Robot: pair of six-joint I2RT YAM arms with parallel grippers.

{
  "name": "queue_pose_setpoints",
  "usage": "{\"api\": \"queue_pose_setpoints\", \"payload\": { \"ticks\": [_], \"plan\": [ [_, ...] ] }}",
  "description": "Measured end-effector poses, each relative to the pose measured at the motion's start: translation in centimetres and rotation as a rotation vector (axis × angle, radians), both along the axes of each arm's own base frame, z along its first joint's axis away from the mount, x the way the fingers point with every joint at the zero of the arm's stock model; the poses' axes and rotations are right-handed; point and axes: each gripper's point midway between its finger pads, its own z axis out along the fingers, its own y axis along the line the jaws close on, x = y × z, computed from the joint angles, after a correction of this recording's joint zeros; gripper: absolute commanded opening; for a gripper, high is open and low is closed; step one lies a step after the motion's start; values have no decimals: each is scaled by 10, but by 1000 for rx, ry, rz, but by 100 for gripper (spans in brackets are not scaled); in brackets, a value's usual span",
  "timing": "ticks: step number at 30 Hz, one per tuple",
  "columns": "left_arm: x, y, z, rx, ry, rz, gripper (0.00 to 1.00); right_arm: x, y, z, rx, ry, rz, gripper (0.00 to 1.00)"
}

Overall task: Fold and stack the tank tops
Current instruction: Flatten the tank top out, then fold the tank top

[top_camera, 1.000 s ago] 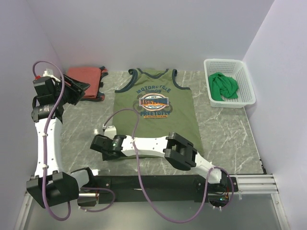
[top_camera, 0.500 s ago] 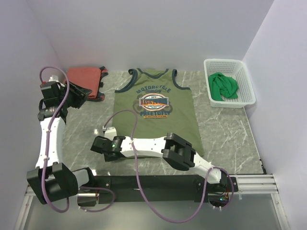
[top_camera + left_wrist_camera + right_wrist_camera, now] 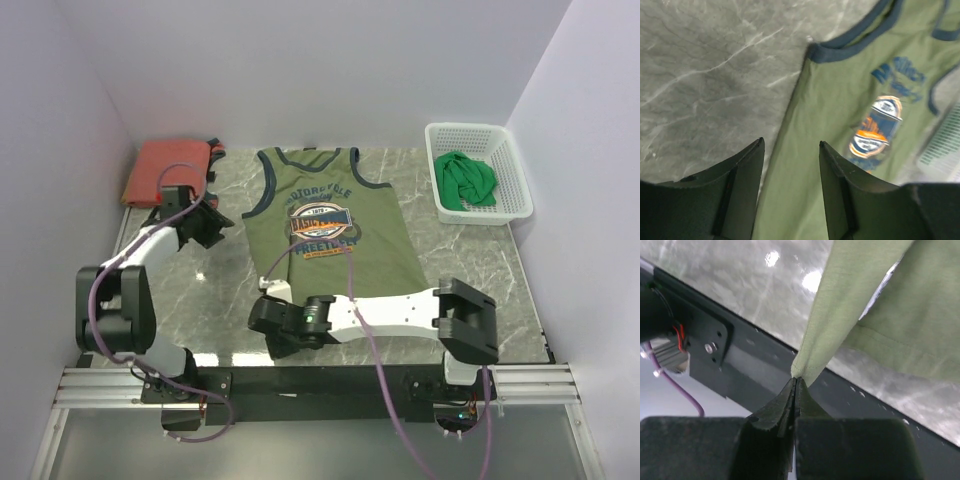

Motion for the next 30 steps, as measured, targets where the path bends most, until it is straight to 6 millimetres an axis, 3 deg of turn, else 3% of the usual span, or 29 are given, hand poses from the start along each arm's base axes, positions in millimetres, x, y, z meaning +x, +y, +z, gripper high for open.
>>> {"api": "queue_pose_setpoints", "payload": {
  "ticks": [9, 15, 18, 27, 30],
  "plan": [
    [33, -20, -47, 69, 67, -32, 51, -5, -15, -7, -8, 12, -7, 0],
    [47, -38, -65, 77, 57, -71, 50, -5, -15, -9, -3, 15, -14, 0],
    [60, -37, -63, 106, 33, -60, 44, -5, -14, -9, -2, 15, -14, 0],
    [80, -26, -73, 200, 32, -26, 1, -5, -13, -8, 2, 14, -13, 0],
    [82, -23, -72, 224, 41, -14, 1, -5, -9, -3, 16, 17, -8, 0]
  ]
}}
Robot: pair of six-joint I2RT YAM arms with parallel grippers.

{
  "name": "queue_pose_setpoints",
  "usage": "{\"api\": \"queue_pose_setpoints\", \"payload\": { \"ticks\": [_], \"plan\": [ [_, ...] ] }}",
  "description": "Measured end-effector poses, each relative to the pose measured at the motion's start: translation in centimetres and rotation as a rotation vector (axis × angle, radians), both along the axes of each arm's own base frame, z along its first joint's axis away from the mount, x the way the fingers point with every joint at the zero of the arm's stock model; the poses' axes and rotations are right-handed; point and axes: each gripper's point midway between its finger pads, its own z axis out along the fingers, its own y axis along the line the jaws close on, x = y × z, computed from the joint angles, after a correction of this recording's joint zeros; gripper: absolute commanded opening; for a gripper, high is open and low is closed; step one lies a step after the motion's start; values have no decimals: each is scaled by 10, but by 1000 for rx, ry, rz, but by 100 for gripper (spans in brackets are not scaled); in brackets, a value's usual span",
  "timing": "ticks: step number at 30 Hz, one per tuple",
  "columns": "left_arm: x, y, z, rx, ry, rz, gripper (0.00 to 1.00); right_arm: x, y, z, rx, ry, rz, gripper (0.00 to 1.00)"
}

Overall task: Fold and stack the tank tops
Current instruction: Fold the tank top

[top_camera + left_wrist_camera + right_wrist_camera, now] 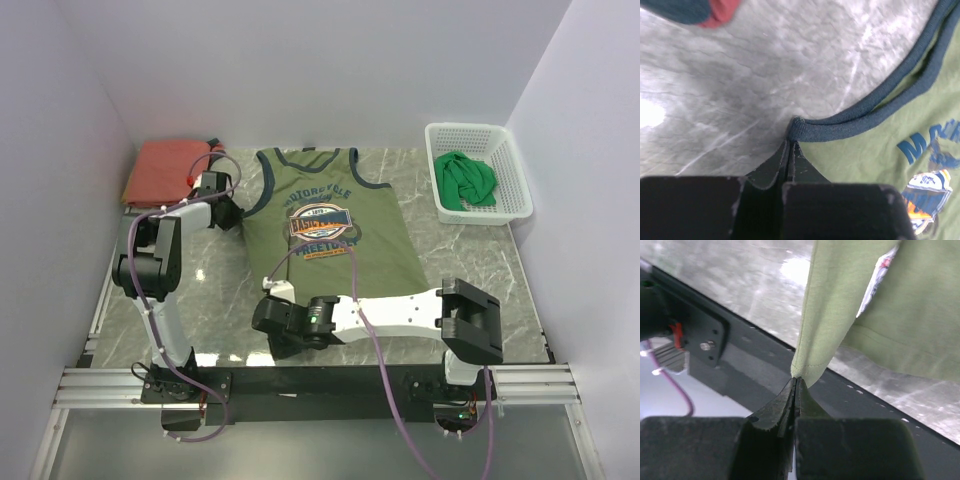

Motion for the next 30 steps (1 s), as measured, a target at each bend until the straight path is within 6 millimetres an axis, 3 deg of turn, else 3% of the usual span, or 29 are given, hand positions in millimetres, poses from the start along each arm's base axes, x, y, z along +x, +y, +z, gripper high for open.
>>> {"api": "queue_pose_setpoints", "payload": {
  "ticks": [5, 11, 14, 21, 25, 30],
  "plan": [
    [0, 16, 3, 83, 28, 57, 1, -6, 34, 12, 57, 29, 48, 0],
    [-10, 41, 17, 171, 47, 133, 1, -35, 87, 13, 102, 80, 162, 0],
    [-13, 54, 25, 184, 47, 164, 1, -43, 101, 14, 121, 96, 199, 0],
    [-15, 62, 28, 176, 63, 177, 1, -40, 97, 15, 135, 114, 210, 0],
    [-5, 46, 45, 156, 32, 144, 1, -29, 67, 16, 135, 114, 179, 0],
    [16, 9, 82, 129, -51, 76, 0, -12, 31, 31, 175, 90, 115, 0]
  ]
}}
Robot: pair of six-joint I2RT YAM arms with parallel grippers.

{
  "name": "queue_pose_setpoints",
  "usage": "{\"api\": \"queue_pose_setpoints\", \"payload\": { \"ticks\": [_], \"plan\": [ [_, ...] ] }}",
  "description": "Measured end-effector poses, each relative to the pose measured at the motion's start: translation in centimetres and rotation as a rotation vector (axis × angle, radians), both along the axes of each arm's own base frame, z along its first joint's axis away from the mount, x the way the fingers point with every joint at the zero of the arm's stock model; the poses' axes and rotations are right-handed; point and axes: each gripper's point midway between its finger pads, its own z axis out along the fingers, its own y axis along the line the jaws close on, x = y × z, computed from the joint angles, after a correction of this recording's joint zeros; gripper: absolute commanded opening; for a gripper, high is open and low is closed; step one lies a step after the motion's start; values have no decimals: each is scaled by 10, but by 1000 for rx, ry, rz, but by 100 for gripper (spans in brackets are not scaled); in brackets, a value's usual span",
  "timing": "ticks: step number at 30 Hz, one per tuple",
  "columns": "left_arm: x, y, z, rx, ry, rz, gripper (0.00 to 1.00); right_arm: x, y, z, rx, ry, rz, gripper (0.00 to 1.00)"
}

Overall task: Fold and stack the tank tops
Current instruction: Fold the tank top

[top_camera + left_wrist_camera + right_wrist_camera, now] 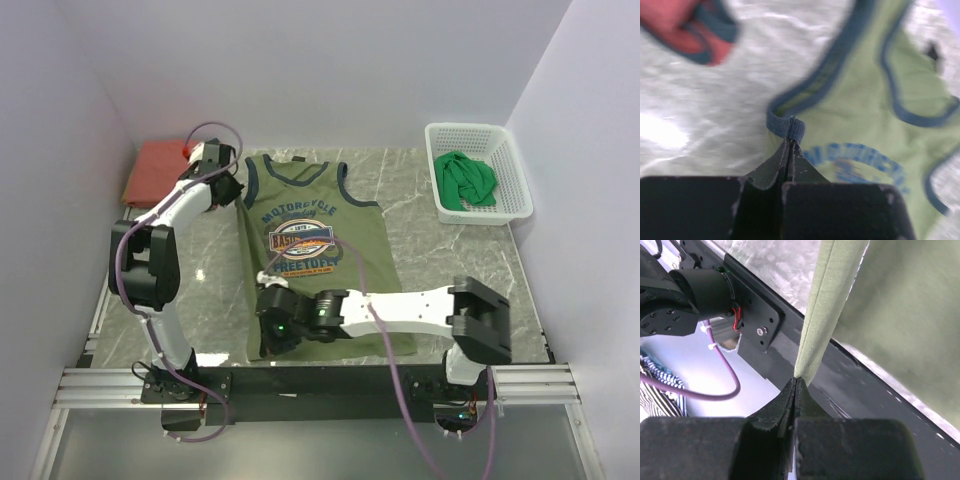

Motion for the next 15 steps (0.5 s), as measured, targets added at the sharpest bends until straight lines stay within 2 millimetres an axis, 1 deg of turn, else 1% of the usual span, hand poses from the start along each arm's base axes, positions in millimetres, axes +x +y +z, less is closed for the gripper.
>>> {"api": "queue_pose_setpoints", "payload": {
  "ticks": [1, 3, 5, 7, 9, 13, 15],
  "plan": [
    [4, -6, 7, -5, -17, -11, 1, 2, -4, 2, 9, -3, -9, 0],
    [7, -24, 14, -12, -31, -46, 1, 4, -13, 2, 26, -4, -28, 0],
    [11, -38, 16, -17, -38, -73, 1, 3, -24, -3, 25, 0, -46, 0],
    [13, -55, 11, -21, -27, -105, 1, 2, -34, -11, 22, 4, -62, 0],
    [13, -71, 0, -19, -3, -133, 0, 1, -44, -18, 12, 15, -81, 0],
    [10, -97, -22, -15, 43, -173, 1, -3, -63, -29, 9, 29, -111, 0],
    [7, -108, -30, -14, 57, -191, 1, -5, -73, -33, 6, 37, -129, 0]
  ]
}}
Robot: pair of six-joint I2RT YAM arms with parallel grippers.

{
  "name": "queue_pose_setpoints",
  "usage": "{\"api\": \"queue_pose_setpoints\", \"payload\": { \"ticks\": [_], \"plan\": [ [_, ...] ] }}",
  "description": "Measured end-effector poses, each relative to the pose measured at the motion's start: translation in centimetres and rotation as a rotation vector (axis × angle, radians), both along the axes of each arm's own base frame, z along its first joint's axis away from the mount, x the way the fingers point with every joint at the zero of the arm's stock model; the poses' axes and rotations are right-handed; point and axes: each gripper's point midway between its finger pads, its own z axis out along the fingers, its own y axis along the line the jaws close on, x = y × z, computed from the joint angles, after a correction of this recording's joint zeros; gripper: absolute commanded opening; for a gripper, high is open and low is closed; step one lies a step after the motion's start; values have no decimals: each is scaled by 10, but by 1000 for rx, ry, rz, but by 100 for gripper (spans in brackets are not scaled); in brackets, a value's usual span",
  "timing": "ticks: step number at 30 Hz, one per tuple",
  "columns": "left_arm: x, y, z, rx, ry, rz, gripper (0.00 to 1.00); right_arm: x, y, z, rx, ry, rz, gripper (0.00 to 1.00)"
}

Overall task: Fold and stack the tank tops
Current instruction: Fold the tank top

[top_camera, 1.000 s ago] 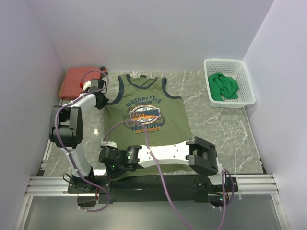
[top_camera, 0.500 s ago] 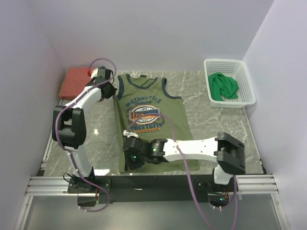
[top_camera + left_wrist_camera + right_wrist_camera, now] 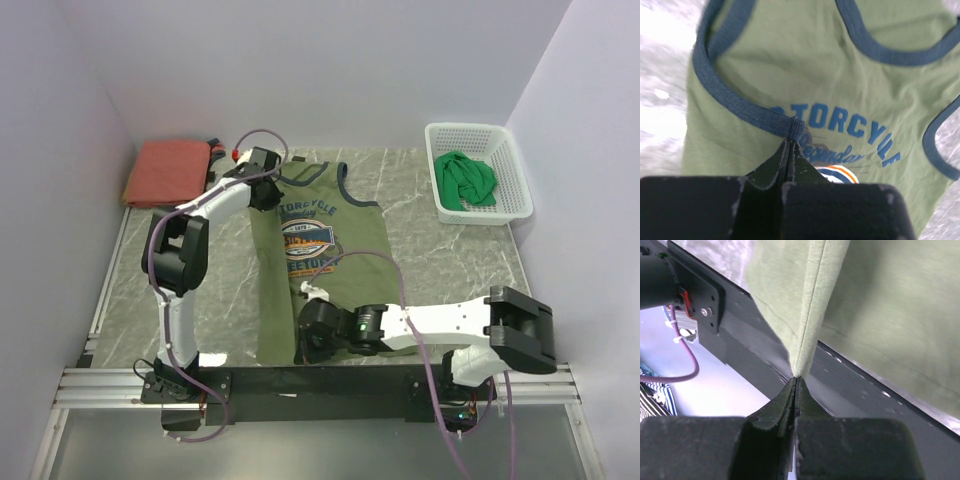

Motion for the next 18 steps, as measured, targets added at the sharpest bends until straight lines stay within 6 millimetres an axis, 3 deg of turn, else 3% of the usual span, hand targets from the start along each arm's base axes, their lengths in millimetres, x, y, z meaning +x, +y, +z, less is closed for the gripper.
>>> {"api": "queue_pose_setpoints", "payload": {
  "ticks": [5, 12, 18],
  "plan": [
    [-2, -20, -9, 2, 11, -33, 0, -1, -18, -7, 9, 10, -37, 0],
    [-4, -30, -11, 1, 10, -51, 1, 1, -45, -32, -36, 29, -88, 0],
    [-3, -39, -10, -1, 4, -65, 0, 2, -53, -41, -43, 36, -111, 0]
  ]
}}
